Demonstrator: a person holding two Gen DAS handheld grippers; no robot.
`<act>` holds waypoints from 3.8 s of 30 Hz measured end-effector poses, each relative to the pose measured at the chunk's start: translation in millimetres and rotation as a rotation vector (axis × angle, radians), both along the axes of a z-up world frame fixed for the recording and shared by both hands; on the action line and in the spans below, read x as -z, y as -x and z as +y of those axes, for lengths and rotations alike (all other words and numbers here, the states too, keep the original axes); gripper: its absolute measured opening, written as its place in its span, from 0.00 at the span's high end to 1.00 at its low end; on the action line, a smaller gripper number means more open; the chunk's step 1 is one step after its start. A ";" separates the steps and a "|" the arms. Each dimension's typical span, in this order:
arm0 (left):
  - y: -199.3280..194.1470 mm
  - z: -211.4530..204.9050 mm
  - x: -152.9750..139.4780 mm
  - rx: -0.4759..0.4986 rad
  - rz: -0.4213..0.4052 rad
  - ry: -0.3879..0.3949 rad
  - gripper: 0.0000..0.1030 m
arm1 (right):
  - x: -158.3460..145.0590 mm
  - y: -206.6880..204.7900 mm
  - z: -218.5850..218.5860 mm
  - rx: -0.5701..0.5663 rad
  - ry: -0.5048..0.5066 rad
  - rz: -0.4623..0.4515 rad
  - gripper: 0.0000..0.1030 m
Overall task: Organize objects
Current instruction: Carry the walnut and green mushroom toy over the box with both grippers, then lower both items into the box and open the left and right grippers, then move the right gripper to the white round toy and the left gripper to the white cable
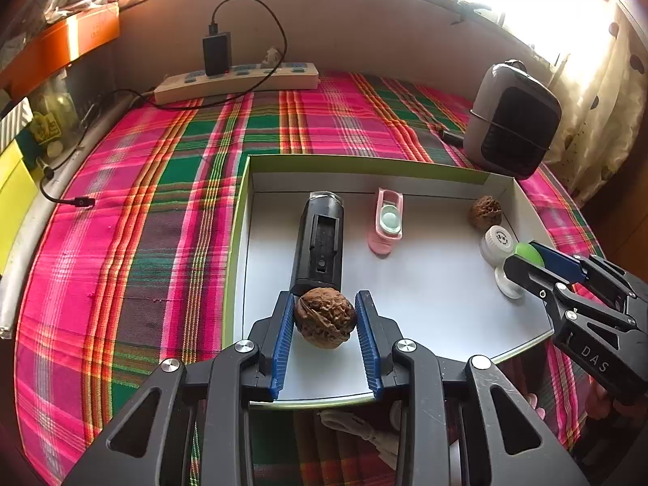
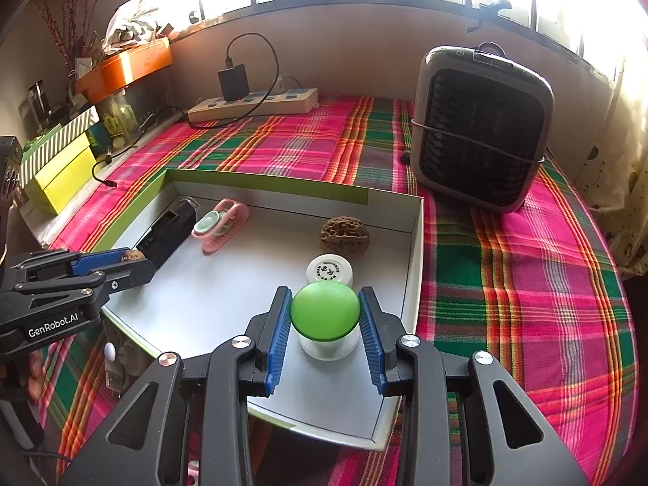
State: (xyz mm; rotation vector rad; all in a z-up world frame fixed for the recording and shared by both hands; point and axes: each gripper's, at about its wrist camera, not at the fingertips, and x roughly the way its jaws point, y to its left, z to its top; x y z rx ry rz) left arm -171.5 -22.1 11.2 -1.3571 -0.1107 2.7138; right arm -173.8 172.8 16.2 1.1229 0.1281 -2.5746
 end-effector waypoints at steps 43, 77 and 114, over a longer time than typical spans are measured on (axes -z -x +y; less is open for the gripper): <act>0.0 -1.6 -0.5 0.005 -0.001 -0.017 0.69 | 0.0 -6.1 1.0 0.016 -0.012 0.010 0.64; -62.2 -20.0 -27.5 -0.031 0.071 -0.090 0.67 | -20.2 -60.3 6.3 0.038 -0.014 0.076 0.54; -91.8 -43.6 -0.4 -0.018 0.007 -0.178 0.67 | 11.5 -106.0 -68.4 -0.213 0.019 -0.062 0.54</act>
